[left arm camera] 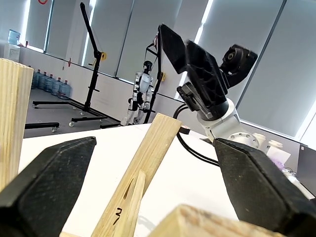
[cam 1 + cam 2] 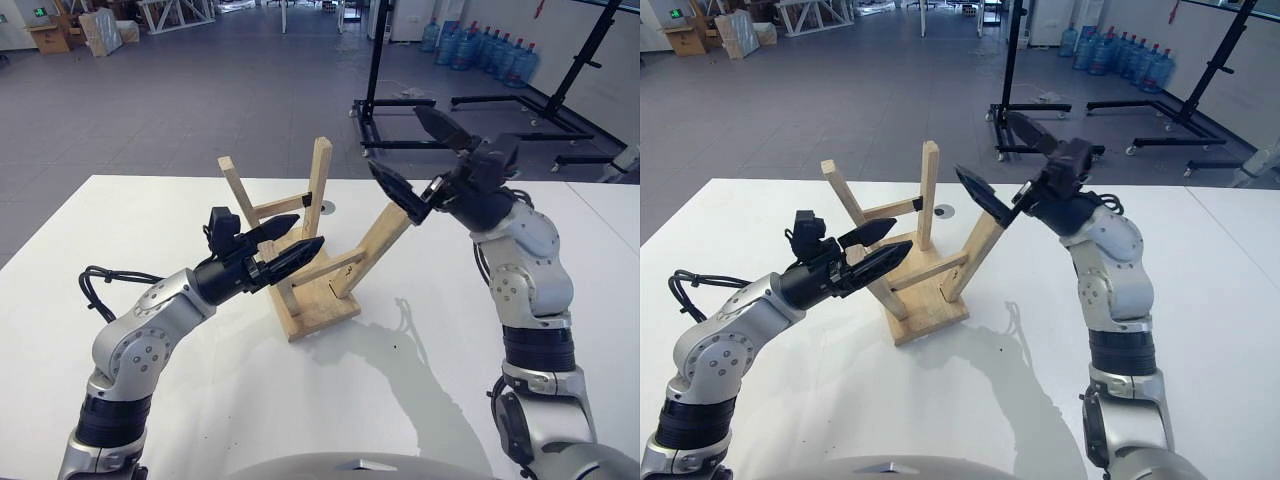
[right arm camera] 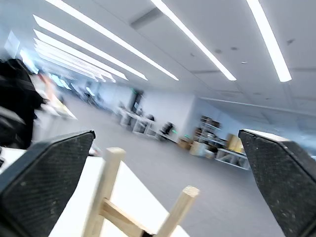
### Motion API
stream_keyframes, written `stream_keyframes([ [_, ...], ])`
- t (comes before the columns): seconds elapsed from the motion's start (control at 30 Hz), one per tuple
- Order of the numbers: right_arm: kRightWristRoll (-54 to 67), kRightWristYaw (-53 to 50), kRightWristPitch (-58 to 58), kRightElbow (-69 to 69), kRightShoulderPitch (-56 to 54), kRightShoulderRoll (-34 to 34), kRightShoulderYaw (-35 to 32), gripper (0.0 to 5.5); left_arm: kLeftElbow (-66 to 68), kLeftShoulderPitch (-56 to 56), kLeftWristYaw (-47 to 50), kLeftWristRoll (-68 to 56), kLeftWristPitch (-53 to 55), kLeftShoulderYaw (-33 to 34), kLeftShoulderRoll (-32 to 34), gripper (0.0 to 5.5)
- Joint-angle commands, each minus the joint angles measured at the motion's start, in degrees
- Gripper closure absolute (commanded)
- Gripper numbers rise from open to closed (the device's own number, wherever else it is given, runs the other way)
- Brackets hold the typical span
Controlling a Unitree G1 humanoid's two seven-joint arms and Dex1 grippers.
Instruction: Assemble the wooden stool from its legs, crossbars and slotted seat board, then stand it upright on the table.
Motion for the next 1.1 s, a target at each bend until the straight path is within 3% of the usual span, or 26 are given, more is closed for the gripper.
stream_keyframes([
  [0.03, -18.35, -5.72, -4.70, -5.35, 0.32, -2.95, 6.86, 0.15, 0.29, 0.92, 1.49, 2.54, 2.37, -0.93, 1.07, 1.17],
  [0.23, -40.08, -14.00, -14.05, -8.90, 3.71, -4.17, 13.99, 0.15, 1.06, 1.53, 3.14, 3.25, 2.68, 0.10, 1.58, 1.17],
  [0.37, -48.92, -14.39, -13.32, -6.83, 7.75, -5.82, 17.88, 0.15, 0.81, 1.81, 3.43, 3.43, 2.89, -0.11, 1.55, 1.17],
  [0.57, -54.28, 1.40, -4.16, 0.61, 14.76, -8.46, 31.13, 0.15, 0.32, 1.04, 3.12, 2.98, 3.78, -0.27, 2.19, 1.17],
  [0.7, -50.48, 5.90, -1.81, 0.74, 15.19, -8.55, 33.84, 0.15, 0.64, 0.58, 3.09, 3.31, 3.70, -0.40, 2.10, 1.17],
  [0.87, -44.99, -6.20, -8.51, 1.27, 7.56, -4.33, 26.50, 0.15, 1.02, 1.28, 3.07, 4.12, 3.29, -0.45, 2.05, 1.17],
  [1.1, -5.71, -11.69, -9.29, -6.96, -9.83, 1.61, 1.50, 0.15, 1.48, 1.37, 2.44, 4.54, 3.06, -0.06, 2.51, 1.17],
])
